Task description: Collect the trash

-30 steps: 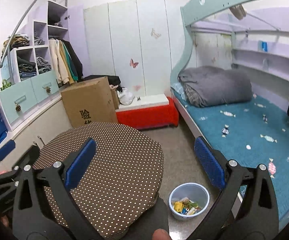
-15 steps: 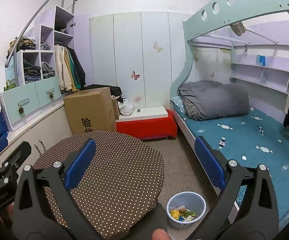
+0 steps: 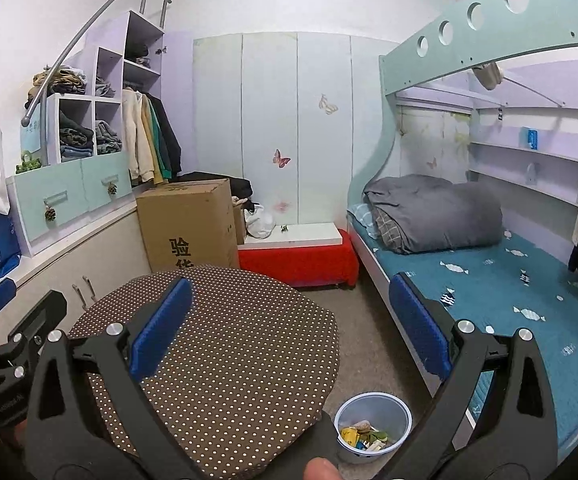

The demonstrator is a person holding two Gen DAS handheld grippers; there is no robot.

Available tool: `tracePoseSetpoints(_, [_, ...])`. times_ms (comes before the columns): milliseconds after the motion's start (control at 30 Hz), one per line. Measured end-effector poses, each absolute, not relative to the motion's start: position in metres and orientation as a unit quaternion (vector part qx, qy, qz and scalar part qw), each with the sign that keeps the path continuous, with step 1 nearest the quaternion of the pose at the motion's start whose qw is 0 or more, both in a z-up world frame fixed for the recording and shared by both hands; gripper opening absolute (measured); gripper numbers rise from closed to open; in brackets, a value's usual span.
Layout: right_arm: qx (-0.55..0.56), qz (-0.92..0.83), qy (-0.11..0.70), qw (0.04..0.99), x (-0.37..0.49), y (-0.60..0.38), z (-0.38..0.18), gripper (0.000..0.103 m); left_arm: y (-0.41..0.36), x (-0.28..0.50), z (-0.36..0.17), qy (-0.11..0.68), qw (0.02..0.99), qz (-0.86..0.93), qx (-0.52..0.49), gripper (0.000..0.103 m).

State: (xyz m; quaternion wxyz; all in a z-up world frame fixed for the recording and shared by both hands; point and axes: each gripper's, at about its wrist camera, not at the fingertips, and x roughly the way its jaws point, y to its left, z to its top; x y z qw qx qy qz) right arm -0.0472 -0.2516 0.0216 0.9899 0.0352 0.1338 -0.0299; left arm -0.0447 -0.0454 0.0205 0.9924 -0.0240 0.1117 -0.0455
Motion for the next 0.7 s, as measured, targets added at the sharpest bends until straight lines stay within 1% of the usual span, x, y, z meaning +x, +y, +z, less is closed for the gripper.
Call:
tracePoseSetpoints(433, [0.037, -0.028, 0.139, 0.989, -0.047, -0.249, 0.0185, 0.097, -0.0425, -0.0509, 0.0193, 0.102, 0.993, -0.043, -0.029, 0.099])
tracePoseSetpoints(700, [0.041, -0.028, 0.141, 0.989, -0.0446, -0.2505, 0.0173, 0.097, -0.0431, -0.0474, 0.0176, 0.111, 0.993, -0.041, -0.029, 0.099])
